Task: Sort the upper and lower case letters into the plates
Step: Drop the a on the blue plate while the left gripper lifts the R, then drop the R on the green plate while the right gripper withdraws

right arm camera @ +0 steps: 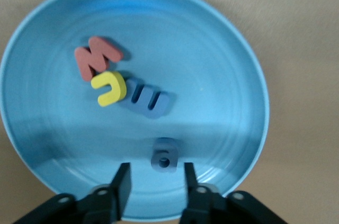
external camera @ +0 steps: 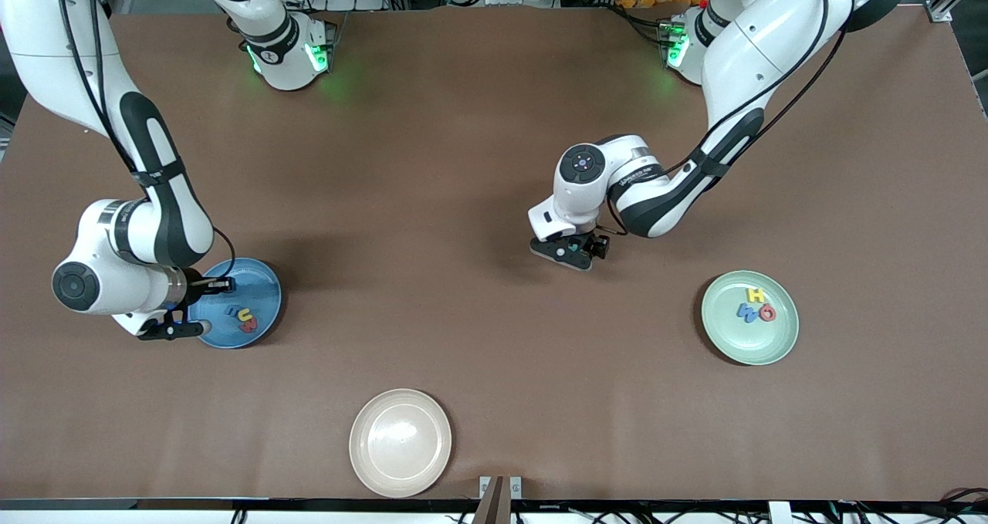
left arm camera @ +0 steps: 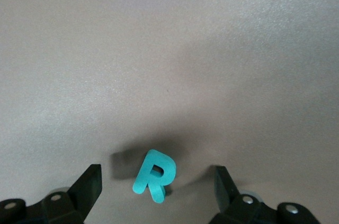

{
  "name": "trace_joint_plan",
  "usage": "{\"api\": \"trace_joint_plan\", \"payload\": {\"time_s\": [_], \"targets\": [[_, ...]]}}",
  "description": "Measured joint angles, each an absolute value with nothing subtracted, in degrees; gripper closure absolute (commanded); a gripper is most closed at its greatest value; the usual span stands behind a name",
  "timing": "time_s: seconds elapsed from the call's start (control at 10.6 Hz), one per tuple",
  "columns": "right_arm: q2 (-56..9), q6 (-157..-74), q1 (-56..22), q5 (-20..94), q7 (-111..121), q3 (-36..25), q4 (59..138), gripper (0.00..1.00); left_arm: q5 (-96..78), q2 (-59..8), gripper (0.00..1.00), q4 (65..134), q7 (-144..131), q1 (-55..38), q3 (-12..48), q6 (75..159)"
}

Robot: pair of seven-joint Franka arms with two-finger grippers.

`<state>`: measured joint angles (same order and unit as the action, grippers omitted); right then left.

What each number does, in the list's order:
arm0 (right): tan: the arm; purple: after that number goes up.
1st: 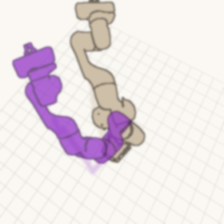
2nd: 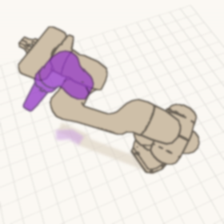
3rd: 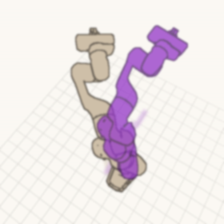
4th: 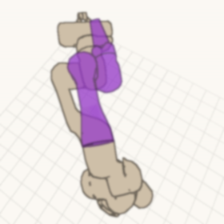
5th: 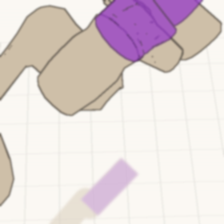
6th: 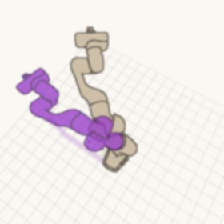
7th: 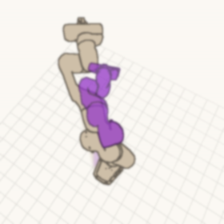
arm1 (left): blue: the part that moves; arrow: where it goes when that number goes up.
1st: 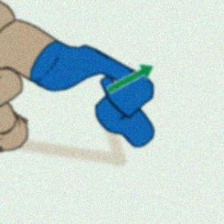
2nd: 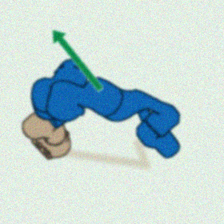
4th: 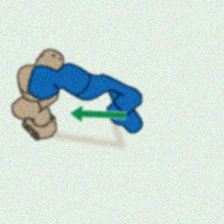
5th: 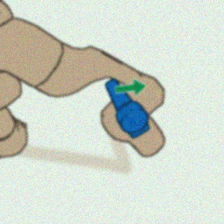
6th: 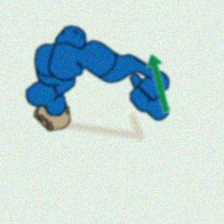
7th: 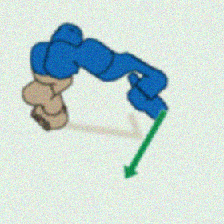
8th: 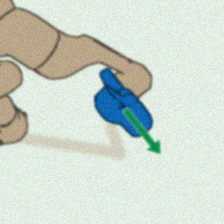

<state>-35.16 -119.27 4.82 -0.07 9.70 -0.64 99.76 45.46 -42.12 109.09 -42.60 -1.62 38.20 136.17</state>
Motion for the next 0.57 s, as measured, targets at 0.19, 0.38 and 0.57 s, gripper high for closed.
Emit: {"api": "trace_joint_plan", "payload": {"time_s": [0.19,0.38,0.57], "targets": [[-35.04,-118.16,4.81,-0.07,9.73,-0.46,99.50,0.00,45.46,-42.12,0.25,109.09,-42.60,-1.61,38.19,136.17],[-34.61,-116.66,4.80,-0.07,9.73,-0.21,98.03,0.00,45.32,-42.12,0.42,109.06,-42.60,-1.56,38.19,136.19],[-33.78,-115.98,4.80,-0.07,9.73,-0.13,96.50,0.00,45.05,-42.11,0.92,108.99,-42.61,-1.45,38.19,136.46]]}}
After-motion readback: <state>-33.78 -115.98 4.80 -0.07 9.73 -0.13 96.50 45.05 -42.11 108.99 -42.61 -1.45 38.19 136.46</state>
